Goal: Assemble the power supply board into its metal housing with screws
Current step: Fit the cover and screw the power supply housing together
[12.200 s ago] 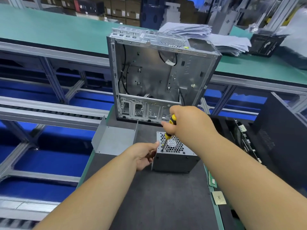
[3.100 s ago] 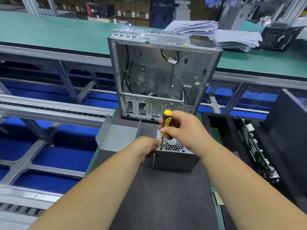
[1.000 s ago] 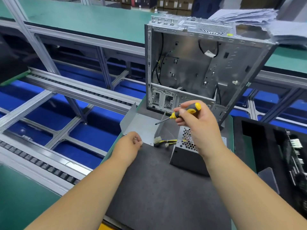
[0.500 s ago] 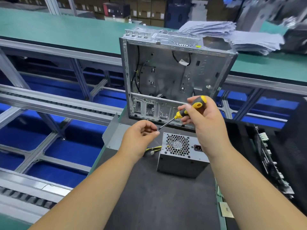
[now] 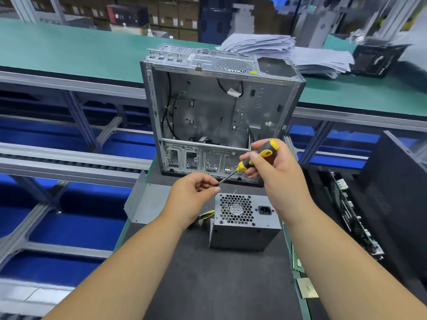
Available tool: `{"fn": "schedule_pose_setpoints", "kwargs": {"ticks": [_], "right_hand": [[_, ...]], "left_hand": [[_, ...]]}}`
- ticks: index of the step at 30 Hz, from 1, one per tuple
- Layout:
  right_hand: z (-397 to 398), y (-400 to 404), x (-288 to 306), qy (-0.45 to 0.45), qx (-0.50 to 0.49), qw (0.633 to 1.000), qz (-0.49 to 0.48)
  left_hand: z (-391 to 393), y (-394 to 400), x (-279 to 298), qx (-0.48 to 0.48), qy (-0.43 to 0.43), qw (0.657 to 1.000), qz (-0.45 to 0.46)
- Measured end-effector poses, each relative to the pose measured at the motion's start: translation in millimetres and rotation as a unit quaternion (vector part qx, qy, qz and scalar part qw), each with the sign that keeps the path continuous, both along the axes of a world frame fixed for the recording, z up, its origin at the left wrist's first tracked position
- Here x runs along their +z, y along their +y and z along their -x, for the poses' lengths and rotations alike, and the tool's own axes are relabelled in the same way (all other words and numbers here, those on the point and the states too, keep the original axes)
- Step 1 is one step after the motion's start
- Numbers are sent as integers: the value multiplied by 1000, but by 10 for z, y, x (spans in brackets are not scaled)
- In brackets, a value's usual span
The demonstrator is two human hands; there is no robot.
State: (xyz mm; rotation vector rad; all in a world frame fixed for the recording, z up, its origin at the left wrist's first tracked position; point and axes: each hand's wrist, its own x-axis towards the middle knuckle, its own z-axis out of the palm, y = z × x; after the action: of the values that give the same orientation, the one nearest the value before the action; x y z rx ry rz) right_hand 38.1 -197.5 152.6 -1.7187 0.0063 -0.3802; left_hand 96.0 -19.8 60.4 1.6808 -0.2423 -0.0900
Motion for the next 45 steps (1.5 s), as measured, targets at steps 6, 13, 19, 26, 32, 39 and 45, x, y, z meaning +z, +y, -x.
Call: {"fn": "schedule_pose_setpoints", "kwargs": {"ticks": [6, 13, 19, 26, 32, 39, 45], "right_hand": [[-22, 5, -36, 18, 7, 1000, 23], [-80, -86, -47, 43, 7, 998, 44], [-177, -56, -68, 50, -6, 992, 119], [-270, 20, -72, 93, 17, 973, 212], [-332, 43, -79, 98, 35, 966, 237], [-415, 69, 4, 111, 67, 955, 266], [-410, 83, 39, 113, 79, 951, 276]], "left_hand": [[-79, -26, -49, -3, 1, 1000, -11], [-89, -60, -89, -58, -24, 998, -12], [-157, -89, -113, -86, -8, 992, -90], [-190, -116, -210, -92, 90, 984, -121], [-212, -118, -268, -88, 113, 983, -112], [-206, -145, -310, -80, 129, 985, -86], [-210, -157, -323, -78, 137, 984, -78]]}}
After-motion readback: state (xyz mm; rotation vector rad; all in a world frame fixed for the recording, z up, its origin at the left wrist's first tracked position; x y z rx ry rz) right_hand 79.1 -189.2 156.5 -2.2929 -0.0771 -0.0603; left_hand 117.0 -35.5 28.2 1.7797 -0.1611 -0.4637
